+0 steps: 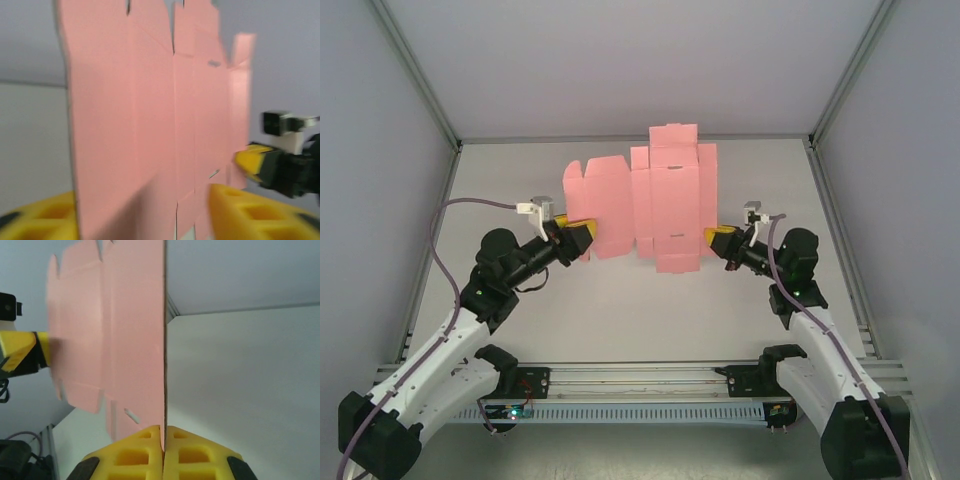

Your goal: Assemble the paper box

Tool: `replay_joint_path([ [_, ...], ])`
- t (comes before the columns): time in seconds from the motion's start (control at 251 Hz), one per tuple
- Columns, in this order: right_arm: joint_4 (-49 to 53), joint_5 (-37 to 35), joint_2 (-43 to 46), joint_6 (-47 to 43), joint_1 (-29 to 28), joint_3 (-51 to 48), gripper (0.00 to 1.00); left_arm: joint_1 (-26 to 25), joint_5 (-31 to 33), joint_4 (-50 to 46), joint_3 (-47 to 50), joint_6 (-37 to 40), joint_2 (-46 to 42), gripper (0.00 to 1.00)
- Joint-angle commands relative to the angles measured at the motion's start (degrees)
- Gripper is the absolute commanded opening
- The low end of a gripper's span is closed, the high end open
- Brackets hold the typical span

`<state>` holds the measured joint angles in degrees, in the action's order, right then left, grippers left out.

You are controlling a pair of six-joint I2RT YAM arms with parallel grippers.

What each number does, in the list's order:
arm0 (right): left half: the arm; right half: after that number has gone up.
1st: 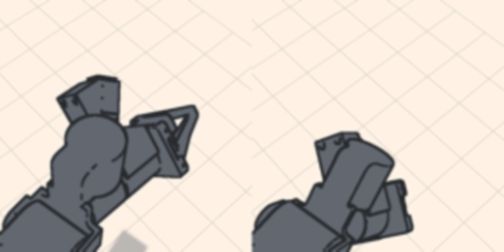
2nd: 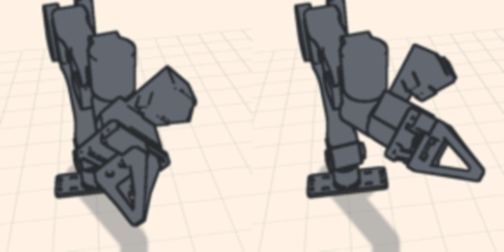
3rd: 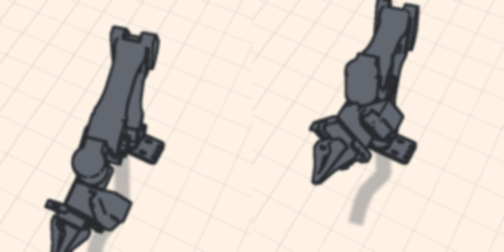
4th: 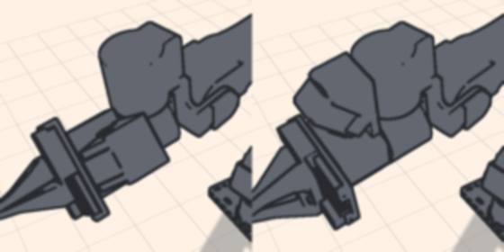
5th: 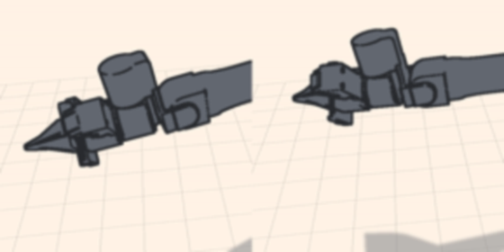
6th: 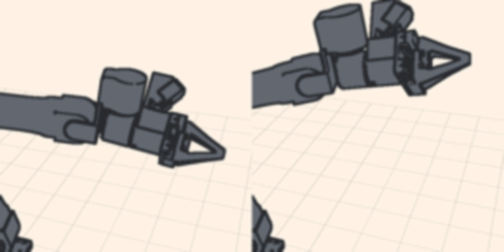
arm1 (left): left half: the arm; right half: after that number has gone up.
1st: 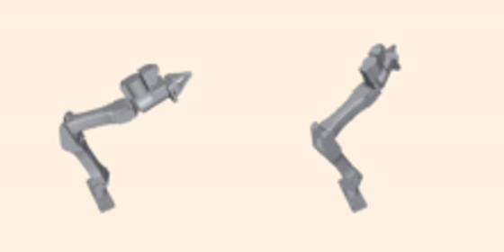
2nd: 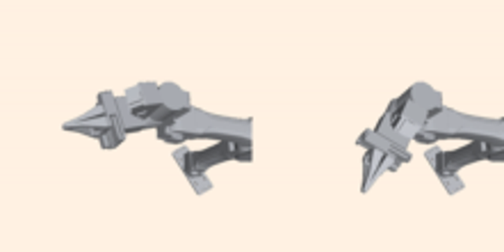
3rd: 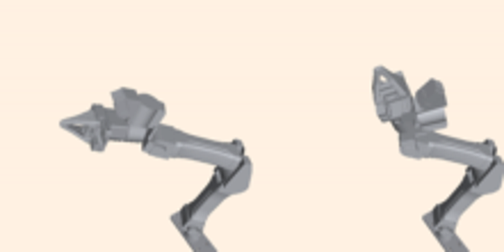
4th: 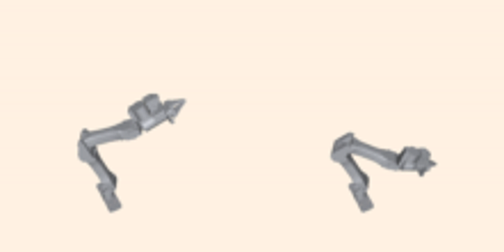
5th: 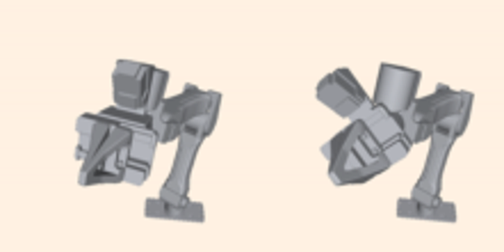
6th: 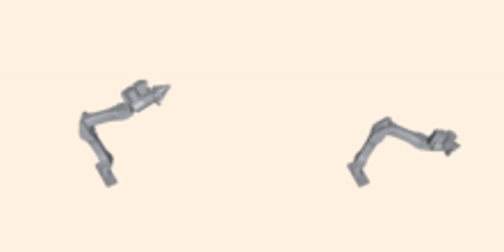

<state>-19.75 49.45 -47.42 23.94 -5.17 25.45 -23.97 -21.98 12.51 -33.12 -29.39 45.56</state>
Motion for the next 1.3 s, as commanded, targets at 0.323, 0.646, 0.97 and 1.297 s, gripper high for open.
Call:
replay_joint_path([
  [0.323,57.9,-22.7,-6.5,-47.9,-14.8,31.2,0.00,-0.4,41.1,-39.4,-15.8,1.1,-0.7,1.00],
  [0.646,94.2,-19.8,-24.3,-75.9,-21.8,61.6,0.00,6.7,33.6,-36.0,-13.7,-3.1,1.4,1.00],
  [0.97,80.0,-30.9,-33.1,-78.8,-22.3,55.4,0.00,10.1,22.3,-31.9,-10.9,-0.5,3.4,1.00],
  [1.297,54.7,-38.4,-37.4,-84.4,-24.5,44.4,0.00,10.1,6.6,-24.0,-11.5,4.0,16.4,1.00],
])
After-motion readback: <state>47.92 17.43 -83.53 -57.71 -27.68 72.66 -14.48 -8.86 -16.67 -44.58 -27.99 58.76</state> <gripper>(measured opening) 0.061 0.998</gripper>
